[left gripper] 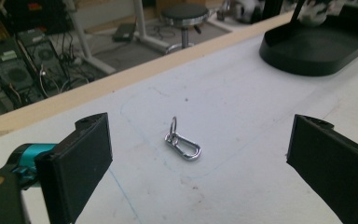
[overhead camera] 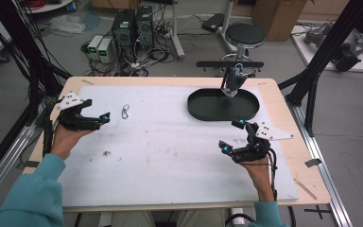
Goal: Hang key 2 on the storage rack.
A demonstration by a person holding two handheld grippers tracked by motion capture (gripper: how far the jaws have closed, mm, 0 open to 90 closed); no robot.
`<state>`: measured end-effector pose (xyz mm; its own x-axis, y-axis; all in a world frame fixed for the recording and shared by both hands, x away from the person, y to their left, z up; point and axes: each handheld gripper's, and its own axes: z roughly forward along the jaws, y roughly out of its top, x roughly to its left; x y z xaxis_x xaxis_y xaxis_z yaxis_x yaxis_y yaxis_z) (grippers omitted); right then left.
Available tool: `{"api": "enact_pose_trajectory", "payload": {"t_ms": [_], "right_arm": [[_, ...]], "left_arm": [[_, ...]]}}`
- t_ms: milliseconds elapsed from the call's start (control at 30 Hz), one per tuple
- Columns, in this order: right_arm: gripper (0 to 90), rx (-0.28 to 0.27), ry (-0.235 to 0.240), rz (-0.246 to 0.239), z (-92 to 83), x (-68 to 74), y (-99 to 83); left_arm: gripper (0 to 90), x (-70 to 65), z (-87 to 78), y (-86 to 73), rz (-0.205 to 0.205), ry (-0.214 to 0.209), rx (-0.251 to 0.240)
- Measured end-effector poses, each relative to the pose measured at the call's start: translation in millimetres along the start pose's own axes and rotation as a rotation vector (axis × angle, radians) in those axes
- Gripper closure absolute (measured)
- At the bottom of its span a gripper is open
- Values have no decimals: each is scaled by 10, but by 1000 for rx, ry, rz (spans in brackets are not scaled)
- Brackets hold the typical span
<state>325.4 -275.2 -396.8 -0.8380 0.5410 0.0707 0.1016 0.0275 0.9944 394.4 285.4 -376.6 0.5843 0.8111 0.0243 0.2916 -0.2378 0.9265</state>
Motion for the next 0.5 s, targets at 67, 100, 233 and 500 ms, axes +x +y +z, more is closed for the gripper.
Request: {"api": "enact_pose_trajectory", "payload": {"t_ms": [67, 100, 233, 500], "right_arm": [[7, 3, 3, 0, 13, 5, -7], [7, 4, 7, 1, 18, 7, -8], [7, 1, 6, -1, 17, -3, -10], [7, -3, 11, 5, 23, -1, -19]], "left_arm": [[69, 53, 52, 50, 8, -2, 41], [69, 73, 80, 75, 4, -9, 56], [69, 136, 212, 192, 39, -39, 129], [69, 215, 520, 311, 63, -110, 237]]}}
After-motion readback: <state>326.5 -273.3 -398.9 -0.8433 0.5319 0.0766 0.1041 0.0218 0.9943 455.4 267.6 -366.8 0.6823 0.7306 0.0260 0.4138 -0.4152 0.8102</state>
